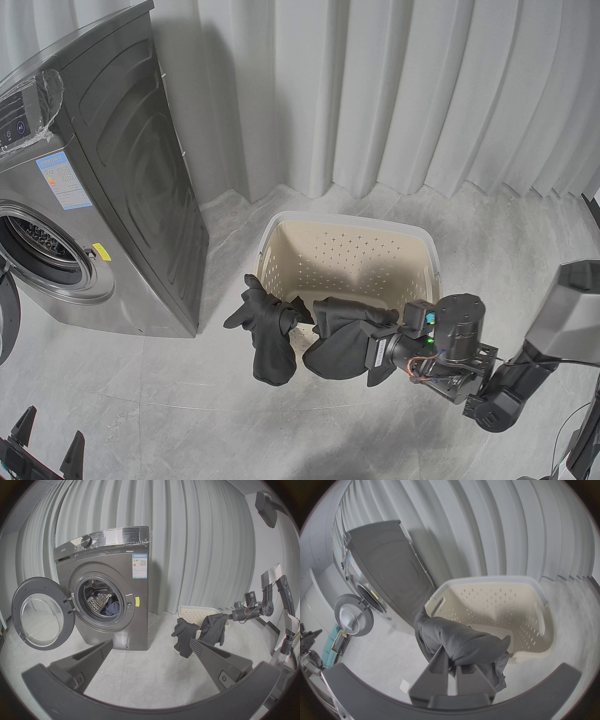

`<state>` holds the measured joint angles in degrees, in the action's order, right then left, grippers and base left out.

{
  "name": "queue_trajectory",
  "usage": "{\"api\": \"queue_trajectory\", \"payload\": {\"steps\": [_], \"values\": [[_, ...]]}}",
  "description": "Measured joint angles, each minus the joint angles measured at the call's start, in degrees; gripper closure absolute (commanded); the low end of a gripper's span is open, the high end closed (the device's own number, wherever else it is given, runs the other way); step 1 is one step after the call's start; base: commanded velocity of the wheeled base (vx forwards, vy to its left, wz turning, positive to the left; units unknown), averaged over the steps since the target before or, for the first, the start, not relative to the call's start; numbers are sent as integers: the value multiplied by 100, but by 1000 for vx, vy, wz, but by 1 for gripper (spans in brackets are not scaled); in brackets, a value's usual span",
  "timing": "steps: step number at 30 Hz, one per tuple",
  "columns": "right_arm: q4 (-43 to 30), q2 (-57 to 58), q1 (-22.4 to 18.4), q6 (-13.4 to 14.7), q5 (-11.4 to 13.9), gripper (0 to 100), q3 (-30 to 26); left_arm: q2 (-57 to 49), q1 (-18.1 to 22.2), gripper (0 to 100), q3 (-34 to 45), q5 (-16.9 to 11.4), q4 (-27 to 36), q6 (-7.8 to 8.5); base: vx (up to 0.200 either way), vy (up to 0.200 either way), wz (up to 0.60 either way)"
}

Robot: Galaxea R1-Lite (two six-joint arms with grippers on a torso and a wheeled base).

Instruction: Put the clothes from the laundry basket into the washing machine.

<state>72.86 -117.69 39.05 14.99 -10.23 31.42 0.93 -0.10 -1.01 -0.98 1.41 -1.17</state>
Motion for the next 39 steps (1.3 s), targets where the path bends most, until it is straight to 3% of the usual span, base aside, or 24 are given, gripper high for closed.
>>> {"api": "queue_trajectory", "payload": {"steps": [9,13,20,30,39], "values": [[169,1551,210,-422,88,100,-623,0,0,0,0,-4,0,17,0,0,0],[238,2174,369,-756,312,100,-724,0,0,0,0,-6,-2,16,0,0,0],[282,2901,596,-1033,523,100,-870,0,0,0,0,-9,0,51,-57,0,0],[299,3178,541,-1070,547,100,-892,0,0,0,0,-9,-2,6,-200,0,0],[388,3207,541,-1064,556,100,-829,0,0,0,0,-6,0,-5,0,0,0]]}}
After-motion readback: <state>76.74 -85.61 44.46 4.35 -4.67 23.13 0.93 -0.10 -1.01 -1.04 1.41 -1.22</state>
